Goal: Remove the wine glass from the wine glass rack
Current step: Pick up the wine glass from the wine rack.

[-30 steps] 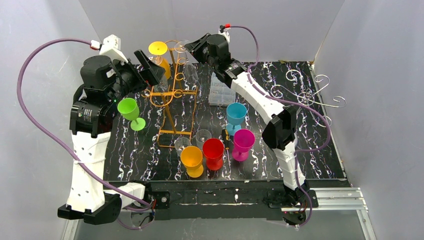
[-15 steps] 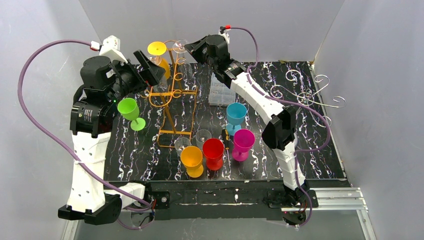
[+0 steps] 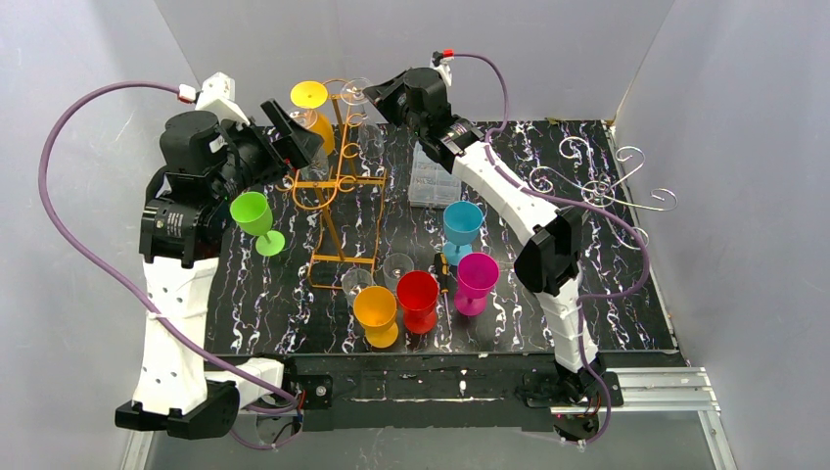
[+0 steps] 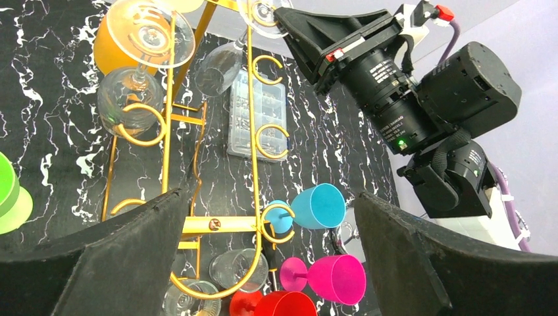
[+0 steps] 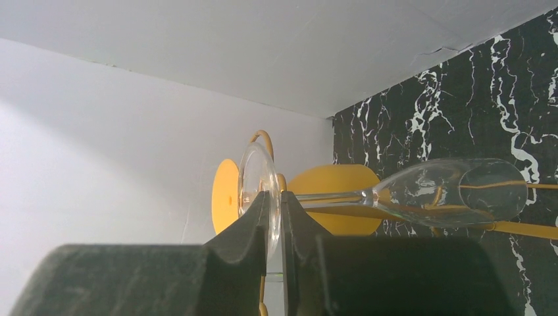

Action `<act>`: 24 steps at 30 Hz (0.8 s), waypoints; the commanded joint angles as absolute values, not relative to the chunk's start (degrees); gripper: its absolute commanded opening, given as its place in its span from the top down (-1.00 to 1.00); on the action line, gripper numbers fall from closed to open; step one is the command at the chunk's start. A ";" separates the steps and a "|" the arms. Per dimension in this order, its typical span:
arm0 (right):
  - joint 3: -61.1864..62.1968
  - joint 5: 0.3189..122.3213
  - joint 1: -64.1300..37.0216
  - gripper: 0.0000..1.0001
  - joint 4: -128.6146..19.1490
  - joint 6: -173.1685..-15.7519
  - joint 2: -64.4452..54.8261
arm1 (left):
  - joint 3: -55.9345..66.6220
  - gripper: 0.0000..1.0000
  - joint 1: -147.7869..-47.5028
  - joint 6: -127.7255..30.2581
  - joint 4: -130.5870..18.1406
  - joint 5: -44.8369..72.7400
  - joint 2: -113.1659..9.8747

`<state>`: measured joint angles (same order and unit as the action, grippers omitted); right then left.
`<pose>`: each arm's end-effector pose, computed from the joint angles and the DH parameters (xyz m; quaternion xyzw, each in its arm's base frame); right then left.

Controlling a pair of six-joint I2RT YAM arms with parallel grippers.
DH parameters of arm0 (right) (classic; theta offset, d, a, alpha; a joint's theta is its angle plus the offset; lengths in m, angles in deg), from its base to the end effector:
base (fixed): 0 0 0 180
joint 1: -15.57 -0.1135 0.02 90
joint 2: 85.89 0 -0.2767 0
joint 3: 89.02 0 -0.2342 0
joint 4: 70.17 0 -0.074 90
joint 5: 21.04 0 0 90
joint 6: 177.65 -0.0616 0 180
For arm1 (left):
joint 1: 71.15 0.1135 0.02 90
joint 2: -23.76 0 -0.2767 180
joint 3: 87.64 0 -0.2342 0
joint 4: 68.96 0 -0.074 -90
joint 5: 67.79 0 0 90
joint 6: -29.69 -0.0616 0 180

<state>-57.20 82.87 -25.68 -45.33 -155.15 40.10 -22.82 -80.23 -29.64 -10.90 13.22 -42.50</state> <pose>0.4106 0.3404 0.4196 0.2445 0.6802 0.5062 0.4705 0.1917 -0.0404 0.5219 -0.0922 0.7549 -0.2759 0.5877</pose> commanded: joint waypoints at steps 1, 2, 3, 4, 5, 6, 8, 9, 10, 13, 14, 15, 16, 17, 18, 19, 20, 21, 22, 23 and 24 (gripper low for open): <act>-58.02 85.24 -25.65 0.86 -48.65 -154.27 34.73 | -21.81 -0.97 -79.67 -29.46 -12.02 12.91 -41.92; -58.12 85.22 -25.65 0.86 -48.65 -154.25 34.77 | -21.66 -0.97 -79.59 -29.46 -11.88 13.10 -42.19; -58.11 85.17 -25.67 0.86 -48.57 -154.21 34.76 | -21.46 -0.97 -79.58 -29.46 -11.77 13.34 -42.44; -58.15 85.16 -25.73 0.86 -48.44 -154.20 34.76 | -21.19 -0.97 -79.51 -29.46 -11.66 13.52 -42.69; -58.11 85.17 -25.69 0.86 -48.31 -154.18 34.70 | -20.86 -0.97 -79.50 -29.46 -11.59 13.66 -42.99; -58.08 85.14 -25.73 0.86 -48.18 -154.14 34.70 | -20.43 -0.97 -79.47 -29.46 -11.58 13.75 -43.23; -57.88 85.26 -25.71 0.86 -47.87 -153.96 34.37 | -19.65 -0.97 -79.41 -29.46 -11.79 13.78 -43.61; -57.63 85.43 -25.73 0.86 -47.86 -153.92 34.24 | -19.04 -0.97 -79.40 -29.42 -12.05 13.70 -43.65; -57.41 85.48 -25.74 0.85 -47.93 -153.89 34.10 | -18.42 -0.97 -79.41 -29.38 -12.24 13.69 -43.77; -57.72 85.40 -25.74 0.78 -47.80 -153.79 34.08 | -17.75 -0.97 -79.32 -29.38 -12.28 13.60 -44.24; -57.97 85.40 -25.74 0.78 -47.65 -153.77 34.15 | -17.60 -0.97 -79.32 -29.38 -12.35 13.64 -44.31; -58.12 85.40 -25.75 0.78 -47.48 -153.67 34.23 | -17.42 -0.97 -79.32 -29.31 -12.37 13.68 -44.36; -58.23 85.40 -25.81 0.77 -47.43 -153.73 34.32 | -17.26 -0.97 -79.33 -29.35 -12.37 13.69 -44.37; -58.24 85.36 -25.82 0.77 -47.42 -153.69 34.33 | -17.17 -0.97 -79.28 -29.37 -12.44 13.69 -44.41; -58.15 85.27 -25.82 0.77 -47.41 -153.67 34.34 | -16.95 -0.97 -79.29 -29.38 -12.50 13.67 -44.38; -58.16 85.19 -25.82 0.76 -47.42 -153.60 34.35 | -16.90 -0.97 -79.32 -29.38 -12.53 13.75 -44.39; -58.16 85.07 -25.79 0.76 -47.37 -153.64 34.47 | -16.80 -0.97 -79.27 -29.38 -12.55 13.77 -44.43; -58.16 85.06 -25.82 0.76 -47.34 -153.57 34.49 | -16.72 -0.97 -79.24 -29.45 -12.55 13.77 -44.44; -58.16 85.01 -25.82 0.76 -47.33 -153.61 34.49 | -16.55 -0.97 -79.23 -29.46 -12.55 13.78 -44.50; -58.16 84.92 -25.82 0.74 -47.31 -153.64 34.52 | -16.52 -0.97 -79.23 -29.42 -12.55 13.71 -44.45; -58.16 84.88 -25.82 0.72 -47.33 -153.57 34.42 | -16.47 -0.97 -79.23 -29.44 -12.61 13.65 -44.52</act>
